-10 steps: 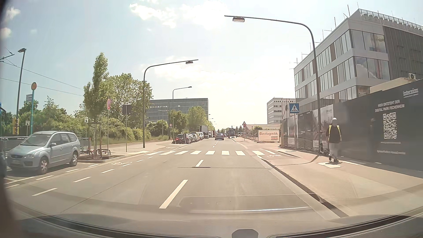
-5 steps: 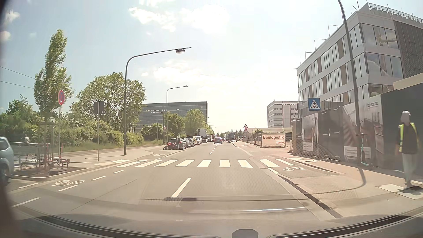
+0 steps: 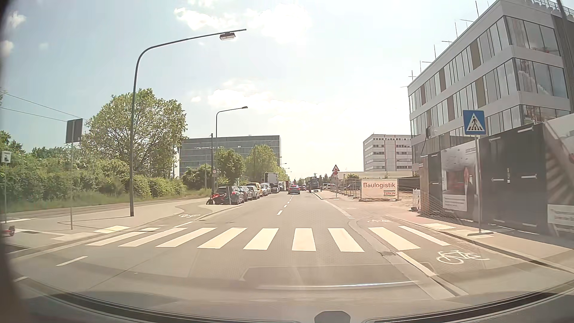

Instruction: Follow the waypoints while adhering to traffic rules and regulations

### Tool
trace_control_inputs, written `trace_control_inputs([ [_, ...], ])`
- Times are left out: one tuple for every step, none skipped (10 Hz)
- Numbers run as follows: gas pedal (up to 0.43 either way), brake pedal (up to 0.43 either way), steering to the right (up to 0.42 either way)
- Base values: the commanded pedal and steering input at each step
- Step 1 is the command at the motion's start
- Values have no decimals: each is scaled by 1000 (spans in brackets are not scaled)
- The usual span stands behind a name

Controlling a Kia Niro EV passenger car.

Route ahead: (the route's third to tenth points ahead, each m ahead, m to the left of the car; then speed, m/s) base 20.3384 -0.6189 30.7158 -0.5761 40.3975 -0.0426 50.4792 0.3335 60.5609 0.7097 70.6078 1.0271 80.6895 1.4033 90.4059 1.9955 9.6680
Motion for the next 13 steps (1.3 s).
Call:
trace_control_inputs([
  [79,30,3],
  [79,30,2],
  [79,30,3],
  [79,30,2],
  [79,30,2],
  [79,30,1],
  [79,30,1],
  [79,30,1],
  [87,30,1],
  [87,30,0],
  [87,30,-3],
  [87,30,-6],
  [87,30,-7],
])
